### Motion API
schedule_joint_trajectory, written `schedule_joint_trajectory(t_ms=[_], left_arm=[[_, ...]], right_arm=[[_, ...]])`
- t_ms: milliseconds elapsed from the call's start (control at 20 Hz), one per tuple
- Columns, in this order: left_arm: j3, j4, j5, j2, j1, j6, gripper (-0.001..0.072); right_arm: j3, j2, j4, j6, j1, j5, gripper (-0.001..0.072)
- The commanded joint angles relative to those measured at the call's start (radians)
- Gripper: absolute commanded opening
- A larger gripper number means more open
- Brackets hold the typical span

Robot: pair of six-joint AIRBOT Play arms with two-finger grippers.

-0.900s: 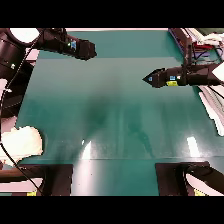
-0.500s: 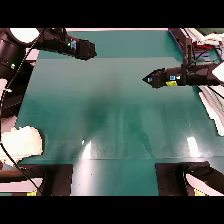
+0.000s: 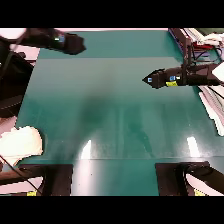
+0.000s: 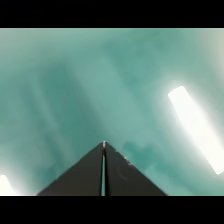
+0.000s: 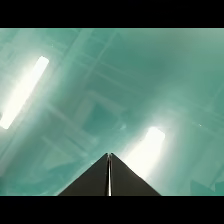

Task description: Fold the shirts.

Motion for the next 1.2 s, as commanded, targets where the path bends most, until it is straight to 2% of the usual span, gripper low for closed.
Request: schedule_joint_trajectory(t_ms=[0, 200, 350, 400, 450, 500, 550, 700, 750, 800, 850, 900, 1050, 1100, 1150], left_arm=[[-0.089, 0.137, -0.234, 0.152, 0.125, 0.004, 0.0025], [-0.426, 0.348, -0.266, 0.432, 0.267, -0.010, 0.0025], [-0.706, 0.498, -0.344, 0.532, 0.372, -0.027, 0.0028], [-0.785, 0.529, -0.348, 0.541, 0.405, -0.029, 0.0161], [-0.863, 0.543, -0.334, 0.542, 0.436, -0.037, 0.0500], [-0.944, 0.554, -0.293, 0.542, 0.464, -0.066, 0.0702], [-1.016, 0.554, -0.243, 0.541, 0.487, -0.072, 0.0703], [-1.161, 0.558, -0.121, 0.538, 0.512, -0.085, 0.0702], [-1.186, 0.558, -0.097, 0.538, 0.512, -0.089, 0.0679], [-1.194, 0.558, -0.091, 0.538, 0.512, -0.090, 0.0506], [-1.192, 0.558, -0.091, 0.538, 0.512, -0.089, 0.0277], [-1.188, 0.558, -0.092, 0.538, 0.512, -0.089, 0.0174], [-1.165, 0.558, -0.095, 0.540, 0.512, -0.106, 0.0171], [-1.139, 0.553, -0.101, 0.540, 0.512, -0.113, 0.0022], [-1.092, 0.530, -0.106, 0.540, 0.512, -0.113, 0.0024]], right_arm=[[0.000, 0.000, -0.001, 0.000, -0.001, -0.016, 0.0019], [0.000, 0.000, -0.001, 0.000, -0.001, -0.024, 0.0019], [0.000, 0.000, -0.002, 0.000, -0.001, -0.028, 0.0019], [0.000, 0.000, -0.001, 0.000, -0.001, -0.030, 0.0019], [0.000, 0.000, -0.002, 0.000, -0.001, -0.029, 0.0019], [0.000, 0.000, -0.002, 0.000, -0.001, -0.029, 0.0018], [0.000, 0.000, -0.001, 0.000, -0.001, -0.029, 0.0018], [0.000, 0.000, -0.001, 0.000, -0.001, -0.029, 0.0019], [0.000, 0.000, -0.001, 0.000, -0.001, -0.029, 0.0019], [0.000, 0.000, -0.001, 0.000, -0.001, -0.029, 0.0019], [0.000, 0.000, -0.001, 0.000, -0.001, -0.029, 0.0019], [0.000, 0.000, -0.001, 0.000, -0.001, -0.029, 0.0019], [0.001, 0.000, 0.000, 0.000, -0.001, -0.031, 0.0019], [0.006, 0.000, 0.000, 0.000, -0.001, -0.031, 0.0019], [0.020, 0.000, 0.000, 0.000, -0.001, -0.029, 0.0019]])
